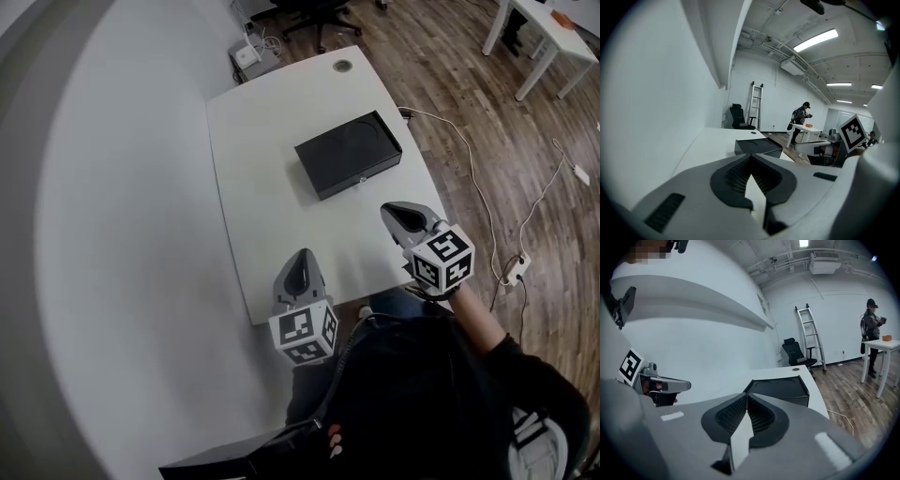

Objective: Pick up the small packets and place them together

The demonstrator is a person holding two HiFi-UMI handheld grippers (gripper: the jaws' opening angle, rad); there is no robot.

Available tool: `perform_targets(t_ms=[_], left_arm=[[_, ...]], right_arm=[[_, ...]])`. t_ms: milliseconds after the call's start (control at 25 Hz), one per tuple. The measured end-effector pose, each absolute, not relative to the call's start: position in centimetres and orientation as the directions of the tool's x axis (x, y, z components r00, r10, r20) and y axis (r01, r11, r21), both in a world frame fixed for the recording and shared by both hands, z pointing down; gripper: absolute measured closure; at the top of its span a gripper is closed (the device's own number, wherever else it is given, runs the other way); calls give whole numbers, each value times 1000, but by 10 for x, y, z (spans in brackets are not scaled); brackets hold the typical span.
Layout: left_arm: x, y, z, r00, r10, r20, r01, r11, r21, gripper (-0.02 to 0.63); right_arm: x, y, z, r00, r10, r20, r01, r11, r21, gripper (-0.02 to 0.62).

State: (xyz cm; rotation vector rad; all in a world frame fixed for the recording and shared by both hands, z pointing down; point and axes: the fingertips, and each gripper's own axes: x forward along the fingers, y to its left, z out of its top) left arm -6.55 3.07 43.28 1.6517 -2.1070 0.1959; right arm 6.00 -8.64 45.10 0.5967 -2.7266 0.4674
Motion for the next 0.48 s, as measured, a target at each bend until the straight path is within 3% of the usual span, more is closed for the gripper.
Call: perform_targets(t_ms=[480], left_arm=[[-73, -36, 437, -194, -865, 463, -942, 296, 158, 606]], right_arm=[[49, -148, 485, -841, -275, 466, -423, 871, -249, 588]])
